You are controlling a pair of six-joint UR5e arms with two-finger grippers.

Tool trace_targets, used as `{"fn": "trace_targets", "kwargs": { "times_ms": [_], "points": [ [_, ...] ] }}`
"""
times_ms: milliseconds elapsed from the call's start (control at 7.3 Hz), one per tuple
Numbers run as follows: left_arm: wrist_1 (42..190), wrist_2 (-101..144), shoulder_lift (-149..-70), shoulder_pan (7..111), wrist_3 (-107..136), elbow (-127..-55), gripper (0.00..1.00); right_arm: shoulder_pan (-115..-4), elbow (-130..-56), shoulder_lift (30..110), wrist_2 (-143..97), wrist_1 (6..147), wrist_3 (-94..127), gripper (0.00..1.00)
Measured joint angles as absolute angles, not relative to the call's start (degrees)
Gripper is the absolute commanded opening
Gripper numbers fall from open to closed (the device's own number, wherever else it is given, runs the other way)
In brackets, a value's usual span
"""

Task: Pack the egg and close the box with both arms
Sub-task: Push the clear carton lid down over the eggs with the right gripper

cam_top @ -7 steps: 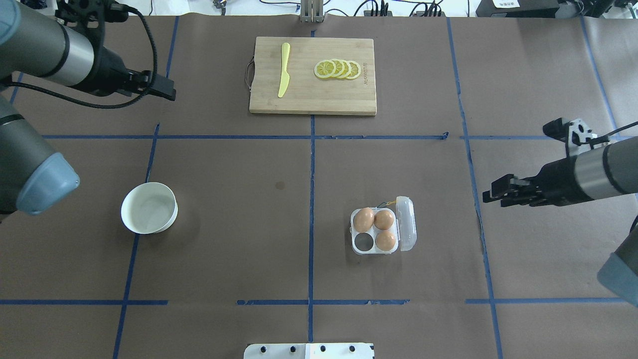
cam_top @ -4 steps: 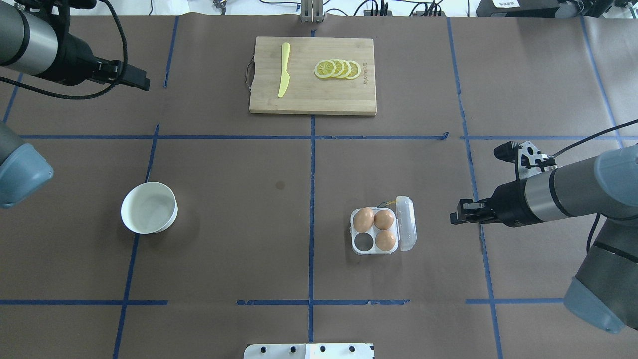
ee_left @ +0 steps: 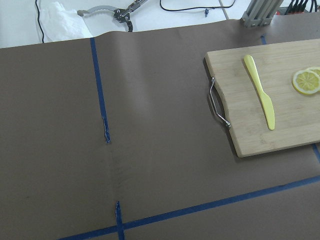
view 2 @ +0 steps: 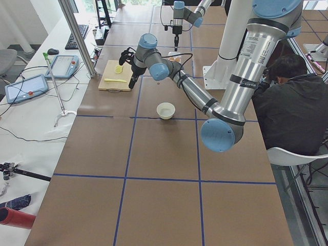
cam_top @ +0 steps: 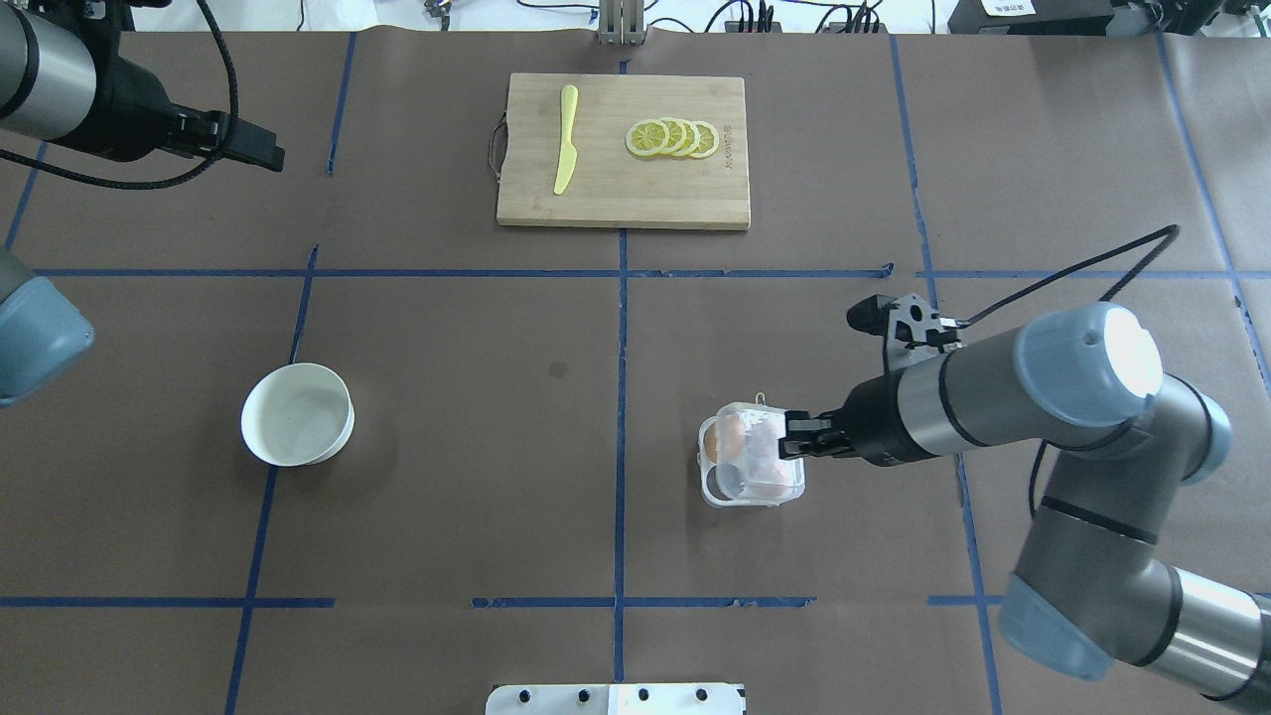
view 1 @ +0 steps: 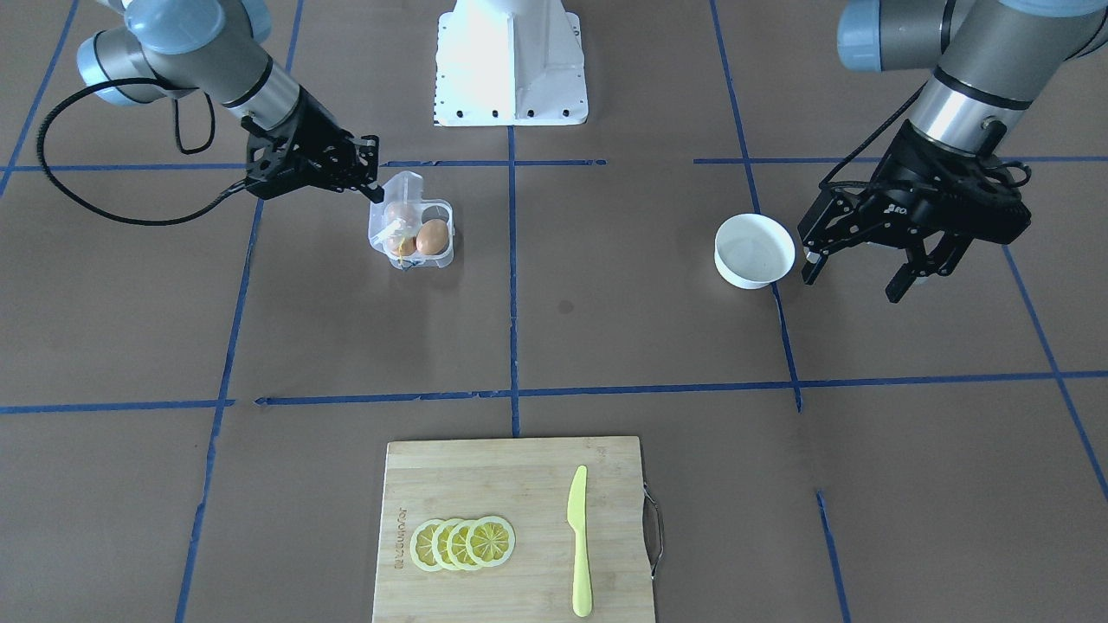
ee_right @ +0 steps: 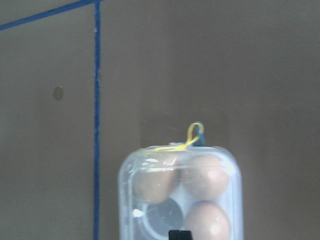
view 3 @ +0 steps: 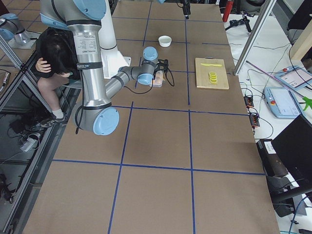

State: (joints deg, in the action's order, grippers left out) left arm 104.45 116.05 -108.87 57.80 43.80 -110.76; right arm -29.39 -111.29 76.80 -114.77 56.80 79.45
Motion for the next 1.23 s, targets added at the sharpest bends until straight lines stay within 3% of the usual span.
{"fn": "trace_targets", "kwargs": {
  "times_ms": [137,274,685,1233],
  "points": [
    [104.65,116.08,-108.2,57.83,43.76,-110.73,1.0,-28.54,-110.16,70.8,-114.31,61.32,80.1,0.16],
    [104.93,116.12,-107.52,57.86,43.71,-110.73,1.0,-27.9,-108.72,65.59,-114.13,64.68,80.42,0.99],
    [105.19,118.9,-103.01,59.36,39.42,-110.85,1.0,-27.48,-108.08,60.3,-112.6,67.1,83.21,1.0],
    [104.66,123.98,-93.28,71.93,16.98,-107.11,1.0,-33.41,-111.03,60.16,-110.61,78.2,81.46,1.0]
  ]
}}
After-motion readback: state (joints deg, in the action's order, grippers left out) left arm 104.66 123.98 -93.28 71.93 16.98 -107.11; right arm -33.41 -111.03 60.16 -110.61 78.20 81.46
